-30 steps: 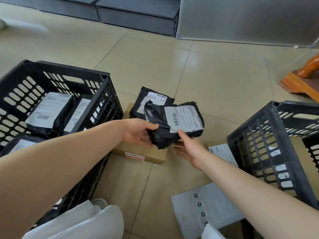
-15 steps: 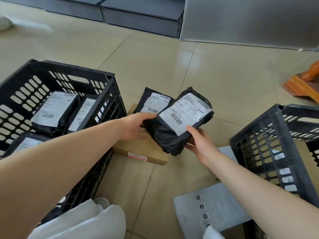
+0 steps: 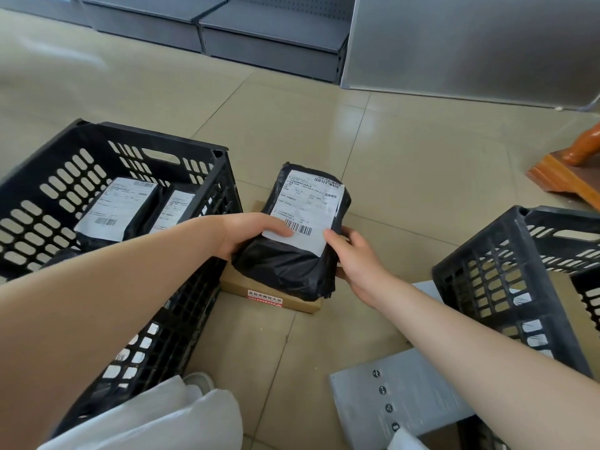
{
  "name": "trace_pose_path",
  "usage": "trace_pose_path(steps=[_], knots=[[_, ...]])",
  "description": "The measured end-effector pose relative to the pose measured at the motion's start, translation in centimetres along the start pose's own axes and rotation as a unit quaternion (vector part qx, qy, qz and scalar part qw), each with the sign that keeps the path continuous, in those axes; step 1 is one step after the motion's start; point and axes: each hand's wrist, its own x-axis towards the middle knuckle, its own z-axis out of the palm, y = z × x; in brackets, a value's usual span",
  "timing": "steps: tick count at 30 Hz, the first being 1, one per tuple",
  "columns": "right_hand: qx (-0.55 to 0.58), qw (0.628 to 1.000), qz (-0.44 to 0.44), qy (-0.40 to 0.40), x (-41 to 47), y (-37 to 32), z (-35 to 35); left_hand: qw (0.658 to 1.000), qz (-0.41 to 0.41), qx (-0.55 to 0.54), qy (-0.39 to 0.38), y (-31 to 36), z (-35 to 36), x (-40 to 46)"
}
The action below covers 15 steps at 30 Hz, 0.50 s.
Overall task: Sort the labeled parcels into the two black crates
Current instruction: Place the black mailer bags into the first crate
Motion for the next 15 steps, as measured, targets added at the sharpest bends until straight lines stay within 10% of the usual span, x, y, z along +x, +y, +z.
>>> trace_pose_path(steps=[15], knots=[[-0.258, 0.96, -0.058, -0.095, -3.8, -3.8, 8.6, 0.95, 0.234, -0.103, 0.177, -4.6, -4.6, -7.3]])
